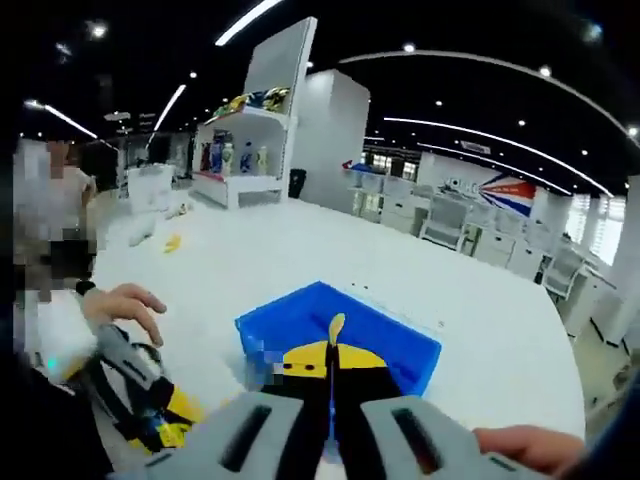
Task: Open the lid of the chip container on the table, take out the chips, place them into the box in front of the container, and close the lid
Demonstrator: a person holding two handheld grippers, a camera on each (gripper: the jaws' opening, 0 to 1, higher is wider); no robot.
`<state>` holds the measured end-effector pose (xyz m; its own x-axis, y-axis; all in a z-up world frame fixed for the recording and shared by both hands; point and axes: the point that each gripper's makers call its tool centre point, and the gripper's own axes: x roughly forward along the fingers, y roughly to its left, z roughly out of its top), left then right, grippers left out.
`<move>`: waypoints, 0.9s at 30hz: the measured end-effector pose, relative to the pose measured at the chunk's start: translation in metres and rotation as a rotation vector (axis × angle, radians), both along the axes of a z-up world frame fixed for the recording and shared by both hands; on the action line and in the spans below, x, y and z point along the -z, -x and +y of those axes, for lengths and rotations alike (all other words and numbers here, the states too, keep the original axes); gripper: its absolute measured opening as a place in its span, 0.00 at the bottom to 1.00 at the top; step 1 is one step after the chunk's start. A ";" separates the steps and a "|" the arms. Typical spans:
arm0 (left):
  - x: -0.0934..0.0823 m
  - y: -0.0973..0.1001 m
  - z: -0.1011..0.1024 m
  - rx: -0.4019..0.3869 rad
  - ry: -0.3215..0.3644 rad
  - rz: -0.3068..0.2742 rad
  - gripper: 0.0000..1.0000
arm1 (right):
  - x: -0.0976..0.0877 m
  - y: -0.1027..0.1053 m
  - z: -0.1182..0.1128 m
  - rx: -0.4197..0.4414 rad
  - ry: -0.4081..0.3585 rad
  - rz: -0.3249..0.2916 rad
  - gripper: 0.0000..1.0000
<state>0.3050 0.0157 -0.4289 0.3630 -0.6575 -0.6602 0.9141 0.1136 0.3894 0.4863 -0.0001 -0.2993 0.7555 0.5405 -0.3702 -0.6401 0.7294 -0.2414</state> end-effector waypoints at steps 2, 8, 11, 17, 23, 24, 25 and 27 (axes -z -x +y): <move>0.000 0.001 -0.001 -0.001 -0.001 0.000 0.54 | 0.016 -0.019 0.006 -0.006 0.088 -0.022 0.00; -0.001 -0.001 0.000 0.000 0.006 -0.002 0.54 | 0.064 -0.057 0.021 -0.063 0.302 -0.028 0.00; -0.001 -0.001 -0.001 0.001 0.005 -0.001 0.54 | 0.082 -0.072 0.030 -0.146 0.407 -0.028 0.00; -0.001 -0.001 -0.001 0.003 0.008 -0.003 0.54 | 0.096 -0.086 0.027 -0.208 0.534 -0.060 0.00; -0.002 -0.001 -0.003 0.007 0.019 -0.013 0.54 | 0.095 -0.081 0.033 -0.266 0.520 -0.083 0.00; -0.002 -0.002 -0.003 0.007 0.019 -0.014 0.54 | 0.095 -0.081 0.035 -0.271 0.528 -0.096 0.00; -0.002 -0.002 -0.003 0.008 0.019 -0.014 0.54 | 0.095 -0.081 0.035 -0.280 0.553 -0.111 0.00; -0.003 -0.003 -0.004 0.008 0.018 -0.012 0.54 | 0.098 -0.076 0.034 -0.294 0.578 -0.133 0.00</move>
<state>0.3076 0.0119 -0.4262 0.3655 -0.6726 -0.6435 0.9102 0.1135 0.3983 0.5623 0.0342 -0.3972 0.6658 0.4738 -0.5763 -0.7307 0.2582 -0.6320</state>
